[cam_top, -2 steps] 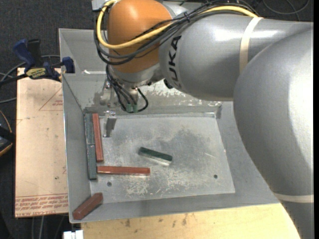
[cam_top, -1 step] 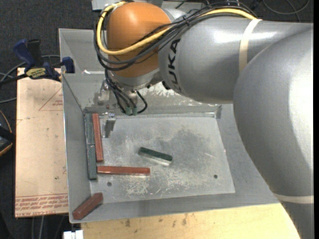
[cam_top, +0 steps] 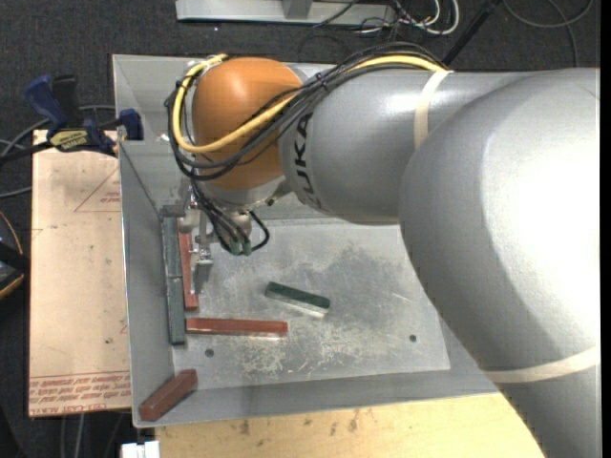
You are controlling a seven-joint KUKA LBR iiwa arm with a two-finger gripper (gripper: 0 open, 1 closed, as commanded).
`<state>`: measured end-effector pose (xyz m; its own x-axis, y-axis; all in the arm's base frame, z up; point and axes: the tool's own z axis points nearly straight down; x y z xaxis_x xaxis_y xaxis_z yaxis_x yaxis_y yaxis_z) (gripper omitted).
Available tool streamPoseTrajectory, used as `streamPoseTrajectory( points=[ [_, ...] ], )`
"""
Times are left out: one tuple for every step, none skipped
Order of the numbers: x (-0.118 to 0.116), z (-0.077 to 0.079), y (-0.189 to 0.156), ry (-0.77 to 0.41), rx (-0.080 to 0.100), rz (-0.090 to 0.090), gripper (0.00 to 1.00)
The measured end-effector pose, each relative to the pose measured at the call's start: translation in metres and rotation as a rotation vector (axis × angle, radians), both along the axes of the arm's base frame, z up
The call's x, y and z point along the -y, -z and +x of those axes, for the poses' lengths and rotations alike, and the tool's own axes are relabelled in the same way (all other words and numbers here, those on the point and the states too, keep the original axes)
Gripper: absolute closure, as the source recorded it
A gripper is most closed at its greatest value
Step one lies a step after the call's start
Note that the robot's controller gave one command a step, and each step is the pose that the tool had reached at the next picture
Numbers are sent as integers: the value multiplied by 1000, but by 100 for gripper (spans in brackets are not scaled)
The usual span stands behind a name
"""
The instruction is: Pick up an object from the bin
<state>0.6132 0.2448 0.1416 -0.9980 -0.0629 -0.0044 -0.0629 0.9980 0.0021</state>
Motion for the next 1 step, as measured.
streamPoseTrajectory(
  points=[
    [29,-40,65,303,-31,-7,100]
  ],
)
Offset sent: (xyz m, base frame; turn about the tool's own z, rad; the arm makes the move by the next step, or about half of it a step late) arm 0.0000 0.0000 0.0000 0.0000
